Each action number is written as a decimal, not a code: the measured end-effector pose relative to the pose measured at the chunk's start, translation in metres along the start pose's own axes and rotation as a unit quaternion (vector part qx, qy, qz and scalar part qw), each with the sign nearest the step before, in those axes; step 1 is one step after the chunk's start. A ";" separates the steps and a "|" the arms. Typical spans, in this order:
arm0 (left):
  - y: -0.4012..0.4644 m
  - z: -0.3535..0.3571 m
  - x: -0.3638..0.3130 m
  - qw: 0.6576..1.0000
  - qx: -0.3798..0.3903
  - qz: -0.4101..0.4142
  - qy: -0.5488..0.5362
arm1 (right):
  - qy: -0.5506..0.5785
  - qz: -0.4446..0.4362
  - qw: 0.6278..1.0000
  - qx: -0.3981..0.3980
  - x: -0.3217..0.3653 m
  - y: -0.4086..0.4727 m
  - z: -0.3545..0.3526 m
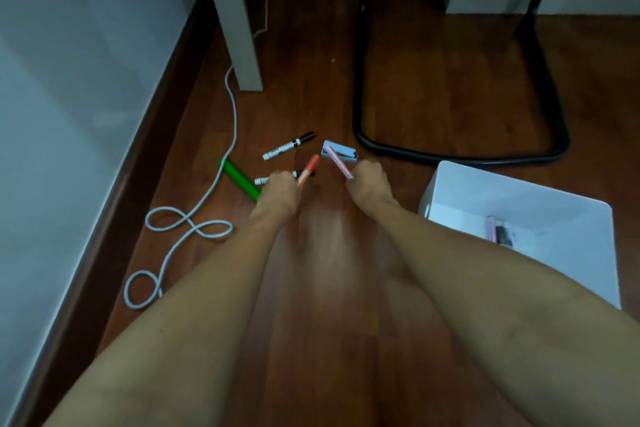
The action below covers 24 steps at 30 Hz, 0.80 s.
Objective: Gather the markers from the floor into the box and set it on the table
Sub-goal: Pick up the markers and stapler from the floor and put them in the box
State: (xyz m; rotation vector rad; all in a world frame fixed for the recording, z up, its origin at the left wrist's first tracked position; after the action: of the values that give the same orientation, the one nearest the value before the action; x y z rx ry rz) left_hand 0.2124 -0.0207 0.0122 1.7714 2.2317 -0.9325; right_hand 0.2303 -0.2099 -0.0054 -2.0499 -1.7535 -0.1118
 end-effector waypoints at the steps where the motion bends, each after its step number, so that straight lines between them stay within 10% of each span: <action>1: 0.000 -0.012 -0.011 1.000 -0.009 0.000 -0.008 | 0.015 0.004 1.000 -0.005 0.003 -0.003 -0.013; 12: -0.040 -0.014 -0.181 0.988 0.028 0.094 -0.123 | 0.123 0.163 0.973 -0.109 -0.106 -0.046 -0.165; 24: -0.113 0.121 -0.254 0.970 0.169 0.127 -0.122 | 0.154 0.318 0.931 -0.094 -0.229 -0.158 -0.115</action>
State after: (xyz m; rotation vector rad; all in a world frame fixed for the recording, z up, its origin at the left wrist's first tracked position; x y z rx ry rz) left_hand 0.1520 -0.3110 0.0782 1.8914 1.7268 -1.4465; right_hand 0.0600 -0.4485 0.0639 -2.4714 -0.8655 -0.3881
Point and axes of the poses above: each hand's wrist, its own y-axis towards the middle knuckle, its own z-axis out of the palm, x = y × z, the point moved 9 cm from there along y, towards the middle knuckle, and after that the axes turned 11 degrees about -y, right-handed, at the moved point
